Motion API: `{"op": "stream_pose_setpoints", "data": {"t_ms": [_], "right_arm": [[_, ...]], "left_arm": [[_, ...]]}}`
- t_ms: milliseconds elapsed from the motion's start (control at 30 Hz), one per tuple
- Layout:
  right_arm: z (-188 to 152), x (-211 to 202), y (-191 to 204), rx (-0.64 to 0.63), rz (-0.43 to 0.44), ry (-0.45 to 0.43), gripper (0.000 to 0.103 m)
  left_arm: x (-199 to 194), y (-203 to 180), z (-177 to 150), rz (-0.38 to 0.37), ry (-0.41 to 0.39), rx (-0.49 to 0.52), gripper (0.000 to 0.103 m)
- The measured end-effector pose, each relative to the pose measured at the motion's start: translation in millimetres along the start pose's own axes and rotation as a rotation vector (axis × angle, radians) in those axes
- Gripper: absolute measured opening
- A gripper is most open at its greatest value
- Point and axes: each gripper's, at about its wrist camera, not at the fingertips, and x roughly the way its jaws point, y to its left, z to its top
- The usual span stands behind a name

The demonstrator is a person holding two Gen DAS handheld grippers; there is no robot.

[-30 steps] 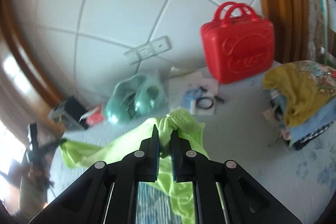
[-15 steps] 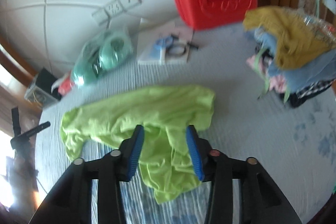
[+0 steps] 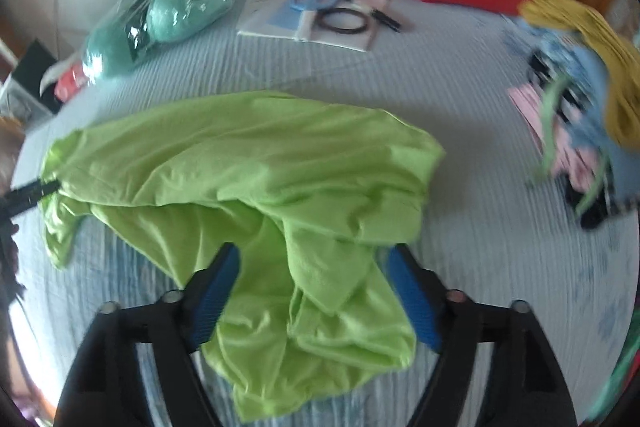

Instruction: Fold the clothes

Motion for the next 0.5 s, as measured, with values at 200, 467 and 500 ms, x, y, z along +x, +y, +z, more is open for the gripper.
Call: {"op": "stream_pose_setpoints", "data": {"t_ms": [200,467,500], "right_arm": [[37.0,6.8,-0.1,-0.061,-0.005,-0.016,0.009],[111.3,-55.9,-49.9,0.122,0.000,-0.244,0.046],[110.8,-59.0,-52.3,0.131,0.021,-0.240,0.046]], "left_arm": [[-24.6,5.3,30.4,-0.015,-0.053,-0.047,0.008],[-73.3,27.0,90.8,-0.012,-0.142,-0.165,0.034],[-78.9,27.3,90.0,-0.017,-0.151,-0.163,0.046]]}}
